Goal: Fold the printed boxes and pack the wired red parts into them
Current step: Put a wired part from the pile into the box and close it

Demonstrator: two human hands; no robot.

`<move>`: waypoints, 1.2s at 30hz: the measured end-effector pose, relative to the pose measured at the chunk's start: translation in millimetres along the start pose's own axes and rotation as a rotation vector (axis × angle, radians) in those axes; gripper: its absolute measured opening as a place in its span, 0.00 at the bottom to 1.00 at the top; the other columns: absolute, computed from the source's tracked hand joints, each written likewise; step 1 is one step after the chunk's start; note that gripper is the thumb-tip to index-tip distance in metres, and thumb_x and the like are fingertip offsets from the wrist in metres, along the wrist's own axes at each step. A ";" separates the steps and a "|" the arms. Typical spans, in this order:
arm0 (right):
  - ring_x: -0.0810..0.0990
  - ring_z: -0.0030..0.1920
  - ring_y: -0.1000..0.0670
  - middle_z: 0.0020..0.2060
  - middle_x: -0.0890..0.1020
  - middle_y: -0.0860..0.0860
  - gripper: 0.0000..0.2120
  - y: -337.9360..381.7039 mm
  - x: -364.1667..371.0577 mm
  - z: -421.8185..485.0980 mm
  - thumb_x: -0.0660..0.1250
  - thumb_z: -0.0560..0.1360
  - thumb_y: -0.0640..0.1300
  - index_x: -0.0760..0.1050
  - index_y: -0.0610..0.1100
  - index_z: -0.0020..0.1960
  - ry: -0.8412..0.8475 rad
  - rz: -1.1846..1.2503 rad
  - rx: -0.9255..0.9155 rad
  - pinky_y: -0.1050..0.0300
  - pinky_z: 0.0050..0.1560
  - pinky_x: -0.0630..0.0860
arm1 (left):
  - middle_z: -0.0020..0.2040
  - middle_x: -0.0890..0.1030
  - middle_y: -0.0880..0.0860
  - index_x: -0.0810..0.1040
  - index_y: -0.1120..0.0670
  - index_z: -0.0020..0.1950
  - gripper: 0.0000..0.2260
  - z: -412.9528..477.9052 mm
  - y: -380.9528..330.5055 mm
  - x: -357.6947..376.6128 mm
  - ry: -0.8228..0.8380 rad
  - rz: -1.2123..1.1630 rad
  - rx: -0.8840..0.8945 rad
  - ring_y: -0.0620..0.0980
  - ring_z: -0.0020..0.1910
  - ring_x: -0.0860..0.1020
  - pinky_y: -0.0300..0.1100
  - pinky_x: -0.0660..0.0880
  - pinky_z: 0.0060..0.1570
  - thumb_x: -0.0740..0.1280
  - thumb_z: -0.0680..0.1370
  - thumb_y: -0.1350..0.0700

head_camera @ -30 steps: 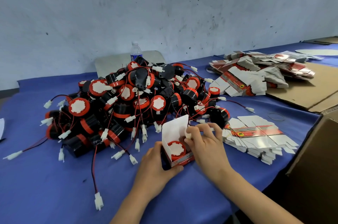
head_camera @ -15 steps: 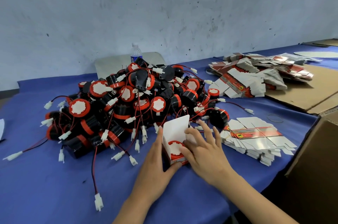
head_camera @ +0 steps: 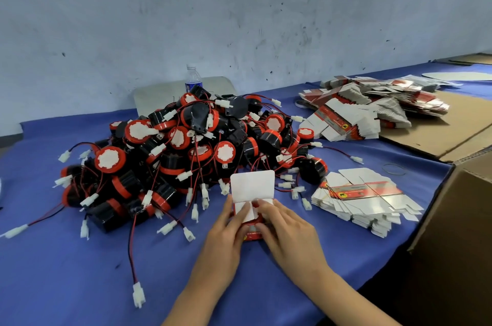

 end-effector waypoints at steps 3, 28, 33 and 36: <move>0.77 0.62 0.53 0.59 0.80 0.58 0.11 -3.2 -0.6 -3.6 0.64 0.78 0.44 0.78 0.47 0.60 0.052 0.040 0.048 0.58 0.46 0.80 | 0.75 0.60 0.55 0.77 0.53 0.66 0.17 -1.8 -8.6 -0.9 -0.132 0.071 0.070 0.54 0.70 0.68 0.47 0.73 0.64 0.66 0.78 0.63; 0.78 0.47 0.61 0.43 0.81 0.56 0.11 -8.1 7.2 -0.9 0.68 0.69 0.27 0.79 0.42 0.44 -0.206 0.483 0.332 0.73 0.48 0.70 | 0.54 0.82 0.52 0.83 0.52 0.55 0.20 -1.0 -32.3 17.6 -0.189 0.571 0.237 0.55 0.51 0.80 0.51 0.77 0.52 0.78 0.65 0.50; 0.75 0.54 0.62 0.56 0.78 0.56 0.10 -8.8 6.1 -0.1 0.66 0.70 0.29 0.82 0.42 0.39 -0.222 0.523 0.344 0.73 0.53 0.68 | 0.54 0.81 0.53 0.82 0.56 0.52 0.19 -1.1 -37.2 24.5 -0.211 0.418 0.192 0.55 0.49 0.80 0.44 0.80 0.43 0.79 0.63 0.54; 0.66 0.65 0.64 0.69 0.66 0.60 0.12 -12.6 9.3 -0.6 0.66 0.70 0.30 0.82 0.44 0.37 -0.154 0.492 0.344 0.76 0.58 0.63 | 0.57 0.80 0.53 0.78 0.57 0.53 0.19 -2.3 -32.9 21.8 -0.253 0.277 0.140 0.54 0.51 0.81 0.44 0.80 0.41 0.79 0.65 0.56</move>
Point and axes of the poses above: each hand's wrist, its own z-axis towards the middle knuckle, its own x-axis out of the palm, y = z × x, the point moved 1 cm from there along z, towards the middle knuckle
